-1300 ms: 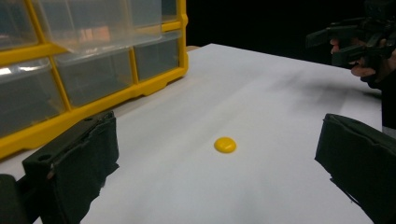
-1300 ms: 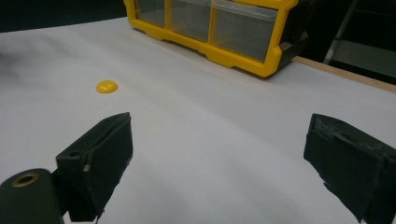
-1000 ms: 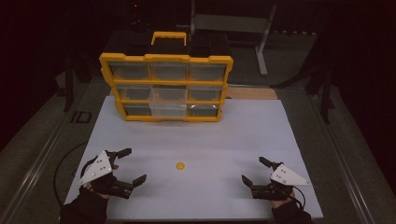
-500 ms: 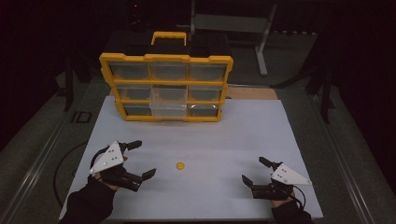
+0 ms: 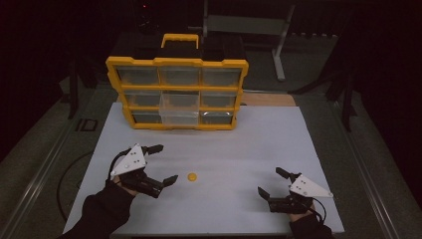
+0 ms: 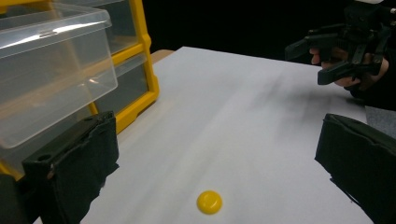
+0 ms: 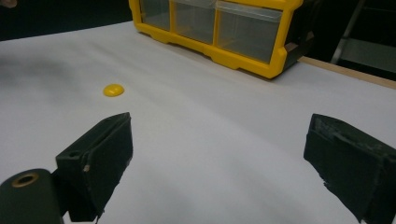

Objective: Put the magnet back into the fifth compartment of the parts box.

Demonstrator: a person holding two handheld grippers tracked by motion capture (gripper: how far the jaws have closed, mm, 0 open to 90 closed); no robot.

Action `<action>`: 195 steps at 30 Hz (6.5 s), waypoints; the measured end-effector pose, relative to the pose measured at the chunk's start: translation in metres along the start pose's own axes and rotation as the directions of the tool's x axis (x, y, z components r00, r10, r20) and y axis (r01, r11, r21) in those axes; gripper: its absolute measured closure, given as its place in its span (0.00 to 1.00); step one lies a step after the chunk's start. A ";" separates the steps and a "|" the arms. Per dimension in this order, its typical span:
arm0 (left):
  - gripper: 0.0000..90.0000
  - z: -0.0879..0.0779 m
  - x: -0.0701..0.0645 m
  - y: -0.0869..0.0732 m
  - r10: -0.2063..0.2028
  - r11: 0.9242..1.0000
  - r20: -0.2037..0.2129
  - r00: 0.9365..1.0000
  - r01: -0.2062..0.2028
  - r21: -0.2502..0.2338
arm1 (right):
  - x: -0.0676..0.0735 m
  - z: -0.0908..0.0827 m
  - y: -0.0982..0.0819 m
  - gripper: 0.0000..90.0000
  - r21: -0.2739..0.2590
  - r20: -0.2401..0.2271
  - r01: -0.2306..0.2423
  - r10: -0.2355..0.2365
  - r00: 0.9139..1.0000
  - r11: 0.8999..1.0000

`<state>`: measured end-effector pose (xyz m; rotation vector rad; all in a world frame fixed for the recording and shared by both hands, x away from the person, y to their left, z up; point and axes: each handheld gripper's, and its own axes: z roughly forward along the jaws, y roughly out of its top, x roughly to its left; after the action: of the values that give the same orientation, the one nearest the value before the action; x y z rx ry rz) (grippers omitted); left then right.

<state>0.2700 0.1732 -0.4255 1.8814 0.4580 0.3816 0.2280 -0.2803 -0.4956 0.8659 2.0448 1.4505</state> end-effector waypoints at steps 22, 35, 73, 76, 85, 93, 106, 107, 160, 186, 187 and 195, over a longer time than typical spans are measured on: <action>0.00 0.049 -0.004 -0.002 -0.012 0.998 0.047 0.999 0.009 0.057 | 0.002 0.001 0.001 0.09 0.006 -0.007 0.003 -0.003 1.000 1.000; 0.00 0.076 0.000 -0.028 -0.053 0.989 0.069 0.996 0.043 0.140 | 0.002 0.002 0.001 0.09 0.017 -0.014 0.011 -0.011 1.000 1.000; 0.50 0.108 0.006 -0.060 -0.052 0.886 0.096 0.994 0.002 0.464 | 0.004 0.003 0.000 0.09 0.022 -0.024 0.022 -0.022 0.999 0.999; 0.54 0.109 0.007 -0.061 -0.057 0.880 0.090 0.994 0.007 0.475 | 0.005 0.003 0.001 0.09 0.023 -0.026 0.022 -0.021 0.999 1.000; 0.60 0.113 0.009 -0.058 -0.037 0.868 0.090 0.995 -0.013 0.496 | 0.005 0.004 0.000 0.09 0.027 -0.031 0.022 -0.022 0.999 0.999; 0.64 0.117 0.006 -0.054 -0.022 0.846 0.075 0.997 -0.021 0.533 | 0.006 0.005 0.001 0.09 0.028 -0.036 0.022 -0.021 0.999 0.999; 0.70 0.118 0.006 -0.051 0.010 0.840 0.105 0.994 -0.066 0.538 | 0.006 0.005 0.000 0.09 0.035 -0.038 0.027 -0.026 0.999 0.999; 0.70 0.117 0.006 -0.051 0.011 0.841 0.107 0.994 -0.067 0.537 | 0.006 0.005 0.000 0.09 0.034 -0.035 0.028 -0.027 0.999 0.999; 0.70 0.083 0.009 0.013 0.082 0.834 0.245 0.966 -0.201 0.514 | 0.005 0.004 0.001 0.09 0.020 -0.013 0.005 -0.005 1.000 1.000; 0.70 0.064 0.018 0.056 0.113 0.840 0.272 0.955 -0.238 0.487 | 0.003 0.004 0.001 0.09 0.016 -0.009 0.004 -0.004 1.000 1.000; 0.70 0.062 0.019 0.059 0.109 0.846 0.272 0.956 -0.233 0.480 | 0.003 0.004 0.001 0.09 0.015 -0.011 0.001 -0.001 1.000 1.000; 0.70 0.052 0.024 0.079 0.134 0.855 0.270 0.953 -0.249 0.455 | 0.004 0.004 0.001 0.09 0.018 -0.012 0.001 -0.001 1.000 1.000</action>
<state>0.3254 0.1168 -0.3676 2.4432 0.2150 0.1818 0.2284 -0.2744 -0.4959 0.8658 2.0697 1.4415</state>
